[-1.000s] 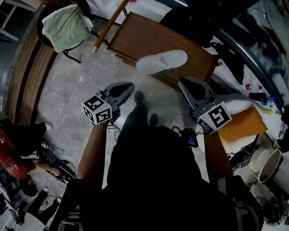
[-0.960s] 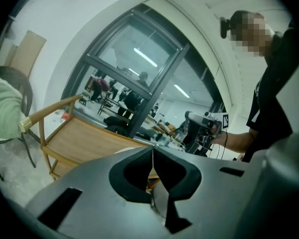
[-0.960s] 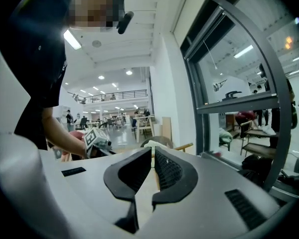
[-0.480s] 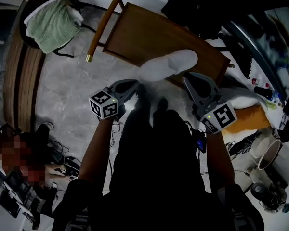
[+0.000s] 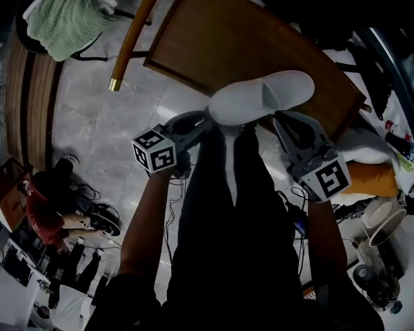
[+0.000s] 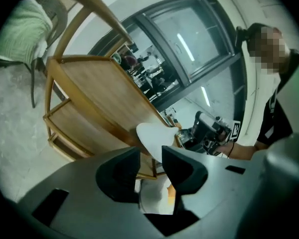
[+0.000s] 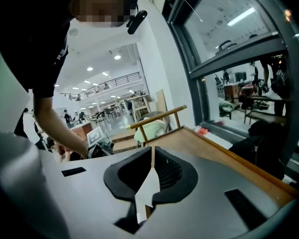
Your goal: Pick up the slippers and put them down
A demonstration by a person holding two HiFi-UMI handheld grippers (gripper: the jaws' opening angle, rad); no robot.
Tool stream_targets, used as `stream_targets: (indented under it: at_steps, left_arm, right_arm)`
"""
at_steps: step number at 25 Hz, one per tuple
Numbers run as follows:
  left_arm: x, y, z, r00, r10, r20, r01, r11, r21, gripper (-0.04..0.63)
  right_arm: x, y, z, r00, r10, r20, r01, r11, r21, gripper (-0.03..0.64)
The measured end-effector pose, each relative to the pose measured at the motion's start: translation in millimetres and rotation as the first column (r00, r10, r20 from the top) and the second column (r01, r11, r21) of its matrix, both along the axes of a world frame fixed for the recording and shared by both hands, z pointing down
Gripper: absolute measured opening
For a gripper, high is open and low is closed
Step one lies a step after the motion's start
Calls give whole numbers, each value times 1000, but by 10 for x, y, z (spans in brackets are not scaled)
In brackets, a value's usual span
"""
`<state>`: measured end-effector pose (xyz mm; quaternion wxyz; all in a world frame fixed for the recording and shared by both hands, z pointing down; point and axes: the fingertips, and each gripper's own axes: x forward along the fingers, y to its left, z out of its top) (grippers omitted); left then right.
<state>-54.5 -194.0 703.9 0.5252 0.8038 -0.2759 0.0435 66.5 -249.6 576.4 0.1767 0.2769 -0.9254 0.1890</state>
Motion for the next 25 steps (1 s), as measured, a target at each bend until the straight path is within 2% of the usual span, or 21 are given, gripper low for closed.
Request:
stream_targets:
  at_steps: [2, 4, 6, 9, 13, 16, 21, 25]
  left_arm:
    - [28, 37, 72, 1000, -9, -30, 8, 999, -35, 132]
    - [104, 6, 93, 994, -24, -104, 19, 999, -50, 176]
    - [203, -25, 79, 977, -52, -206, 36, 996, -78, 240]
    - [288, -68, 100, 954, -91, -285, 58, 991, -124, 249]
    - [331, -170, 137, 946, -125, -299, 87, 987, -136, 229]
    - [326, -207, 143, 949, -142, -281, 108, 986, -130, 102]
    - [303, -206, 115, 944, -158, -288, 120, 982, -144, 67]
    - [272, -219, -71, 943, -161, -291, 130, 984, -124, 49]
  right_arm:
    - [-22, 33, 134, 1000, -2, 13, 2, 1000, -25, 32]
    - [-39, 51, 256, 999, -6, 31, 7, 999, -48, 32]
    - [-65, 91, 352, 999, -13, 52, 16, 997, -72, 32]
    - [-93, 153, 476, 998, -25, 56, 30, 995, -90, 32]
    - [-68, 164, 569, 998, -27, 53, 32, 995, -93, 32]
    - [-34, 183, 551, 998, -37, 59, 42, 997, -70, 32]
    - [22, 189, 448, 998, -34, 47, 37, 997, -64, 32]
    - [40, 173, 251, 998, -43, 38, 44, 999, -26, 32]
